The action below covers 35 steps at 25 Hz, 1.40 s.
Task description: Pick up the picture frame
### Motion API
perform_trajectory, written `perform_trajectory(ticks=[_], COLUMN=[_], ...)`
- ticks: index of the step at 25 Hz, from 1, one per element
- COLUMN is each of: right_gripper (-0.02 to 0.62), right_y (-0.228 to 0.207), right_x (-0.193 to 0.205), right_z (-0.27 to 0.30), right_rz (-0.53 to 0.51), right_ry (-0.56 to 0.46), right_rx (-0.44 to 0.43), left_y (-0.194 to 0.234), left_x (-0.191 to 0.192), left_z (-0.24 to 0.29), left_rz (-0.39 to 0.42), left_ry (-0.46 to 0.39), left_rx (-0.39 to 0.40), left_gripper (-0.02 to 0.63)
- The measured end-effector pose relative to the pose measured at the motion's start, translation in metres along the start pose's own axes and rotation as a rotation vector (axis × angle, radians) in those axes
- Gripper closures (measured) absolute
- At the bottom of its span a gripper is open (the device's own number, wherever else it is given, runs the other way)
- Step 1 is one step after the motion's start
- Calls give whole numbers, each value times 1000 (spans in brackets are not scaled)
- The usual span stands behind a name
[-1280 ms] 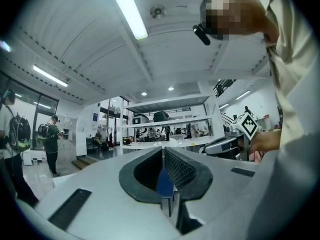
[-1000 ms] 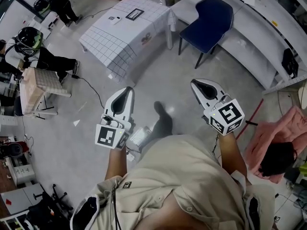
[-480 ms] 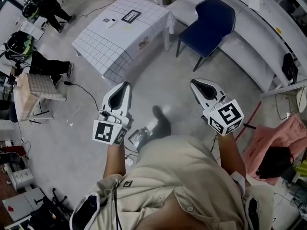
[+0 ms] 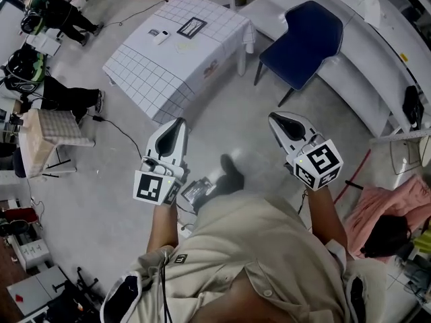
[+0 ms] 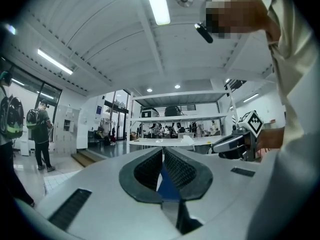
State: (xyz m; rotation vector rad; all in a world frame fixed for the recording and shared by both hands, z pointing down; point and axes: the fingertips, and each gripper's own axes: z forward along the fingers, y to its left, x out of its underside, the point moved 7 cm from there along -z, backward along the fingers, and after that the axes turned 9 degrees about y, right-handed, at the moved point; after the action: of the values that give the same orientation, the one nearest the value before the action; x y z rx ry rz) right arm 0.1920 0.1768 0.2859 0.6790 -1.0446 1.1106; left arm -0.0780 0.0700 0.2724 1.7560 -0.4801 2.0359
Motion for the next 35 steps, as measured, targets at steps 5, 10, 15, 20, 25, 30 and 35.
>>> perform_trajectory(ticks=[5, 10, 15, 20, 25, 30, 35], right_gripper=[568, 568, 568, 568, 568, 568, 568], right_y=[-17, -41, -51, -70, -97, -123, -157], right_x=[-30, -54, -62, -72, -86, -108, -125], right_z=[61, 115, 159, 189, 216, 247, 290], right_rz=[-18, -46, -48, -47, -61, -106, -113], right_ry=[30, 21, 28, 4, -34, -106, -100], right_rx=[-2, -13, -55, -55, -54, -74, -99], left_y=[69, 109, 127, 148, 169, 194, 224], left_x=[1, -9, -15, -11, -14, -15, -11], left_z=[29, 66, 86, 94, 104, 125, 161], left_rz=[-25, -16, -8, -33, -20, -23, -55], left_ry=[-17, -56, -69, -61, -72, -87, -62], left_rx=[-10, 11, 20, -7, -58, -120, -151], left_gripper=[580, 580, 580, 580, 580, 580, 580])
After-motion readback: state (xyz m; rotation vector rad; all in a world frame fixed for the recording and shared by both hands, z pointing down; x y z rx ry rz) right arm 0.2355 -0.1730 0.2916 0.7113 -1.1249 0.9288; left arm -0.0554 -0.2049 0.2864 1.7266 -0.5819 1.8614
